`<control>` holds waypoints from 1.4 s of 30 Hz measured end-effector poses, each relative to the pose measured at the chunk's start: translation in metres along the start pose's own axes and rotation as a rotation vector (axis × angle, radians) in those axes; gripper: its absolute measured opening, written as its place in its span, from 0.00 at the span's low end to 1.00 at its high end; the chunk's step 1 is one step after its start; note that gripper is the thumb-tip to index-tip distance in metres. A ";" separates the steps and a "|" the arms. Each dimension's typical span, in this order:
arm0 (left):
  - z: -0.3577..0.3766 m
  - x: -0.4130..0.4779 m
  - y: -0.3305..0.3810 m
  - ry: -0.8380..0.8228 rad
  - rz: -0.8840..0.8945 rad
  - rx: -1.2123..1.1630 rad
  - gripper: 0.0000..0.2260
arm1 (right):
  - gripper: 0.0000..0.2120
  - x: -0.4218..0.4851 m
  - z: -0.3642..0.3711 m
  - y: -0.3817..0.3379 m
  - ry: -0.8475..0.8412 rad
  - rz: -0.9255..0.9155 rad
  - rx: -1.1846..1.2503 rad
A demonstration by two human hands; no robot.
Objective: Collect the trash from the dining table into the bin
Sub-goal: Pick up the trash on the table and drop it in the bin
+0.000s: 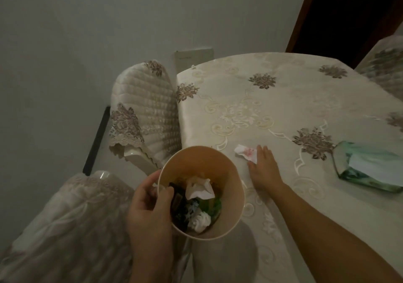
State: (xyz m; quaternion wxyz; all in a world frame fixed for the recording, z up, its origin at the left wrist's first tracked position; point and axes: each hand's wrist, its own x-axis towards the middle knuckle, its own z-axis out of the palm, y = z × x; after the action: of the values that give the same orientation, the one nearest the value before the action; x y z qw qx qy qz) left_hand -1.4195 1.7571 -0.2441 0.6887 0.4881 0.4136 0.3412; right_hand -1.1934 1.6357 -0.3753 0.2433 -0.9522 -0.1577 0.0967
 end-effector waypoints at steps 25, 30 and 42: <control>-0.029 -0.063 0.017 -0.189 -0.091 0.100 0.11 | 0.09 -0.198 -0.111 -0.095 0.330 -0.556 0.315; -0.051 -0.087 0.027 -0.206 -0.075 0.069 0.09 | 0.10 -0.231 -0.097 -0.106 0.227 -0.622 -0.120; -0.142 -0.139 0.080 0.083 0.149 -0.025 0.08 | 0.22 -0.306 -0.145 -0.156 0.394 -0.802 0.220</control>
State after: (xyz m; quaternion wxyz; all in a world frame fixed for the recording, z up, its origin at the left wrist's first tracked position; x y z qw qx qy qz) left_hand -1.6117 1.7139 -0.1608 0.6495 0.4944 0.4002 0.4165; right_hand -1.4800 1.5965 -0.1403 0.3865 -0.7845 -0.4534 -0.1718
